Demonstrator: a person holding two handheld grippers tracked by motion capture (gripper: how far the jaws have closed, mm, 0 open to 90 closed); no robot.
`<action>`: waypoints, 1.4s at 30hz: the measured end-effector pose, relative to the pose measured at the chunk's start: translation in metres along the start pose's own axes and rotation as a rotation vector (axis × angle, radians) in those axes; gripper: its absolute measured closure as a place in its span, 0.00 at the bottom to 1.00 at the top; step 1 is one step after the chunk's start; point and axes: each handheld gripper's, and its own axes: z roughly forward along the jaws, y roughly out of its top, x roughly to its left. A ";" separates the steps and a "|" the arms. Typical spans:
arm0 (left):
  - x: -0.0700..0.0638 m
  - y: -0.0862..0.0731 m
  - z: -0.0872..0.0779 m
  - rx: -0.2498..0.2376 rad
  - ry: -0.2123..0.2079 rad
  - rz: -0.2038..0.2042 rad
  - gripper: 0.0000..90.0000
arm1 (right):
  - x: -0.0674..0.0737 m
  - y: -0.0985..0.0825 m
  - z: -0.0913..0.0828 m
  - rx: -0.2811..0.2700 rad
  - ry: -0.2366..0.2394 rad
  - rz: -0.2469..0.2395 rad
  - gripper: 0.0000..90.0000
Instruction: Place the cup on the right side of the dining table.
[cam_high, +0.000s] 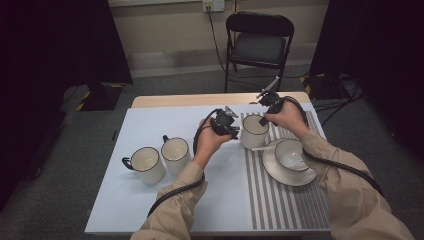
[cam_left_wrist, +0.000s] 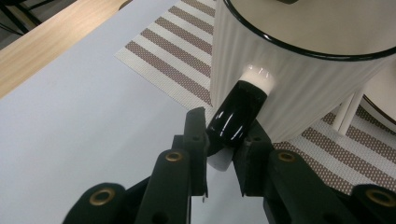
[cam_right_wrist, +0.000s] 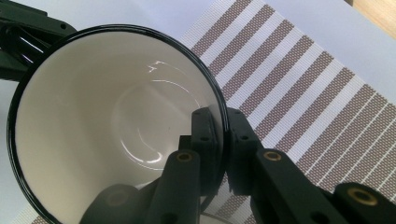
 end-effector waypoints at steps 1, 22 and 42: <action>0.000 0.000 0.001 0.004 -0.003 0.002 0.85 | -0.001 0.000 0.000 -0.002 -0.003 -0.006 0.93; 0.001 0.003 0.009 -0.001 -0.010 -0.008 0.85 | -0.007 -0.004 0.001 0.010 -0.008 0.028 0.93; 0.003 0.000 0.013 -0.019 -0.017 -0.037 0.85 | -0.006 -0.002 0.002 0.018 -0.029 0.027 0.93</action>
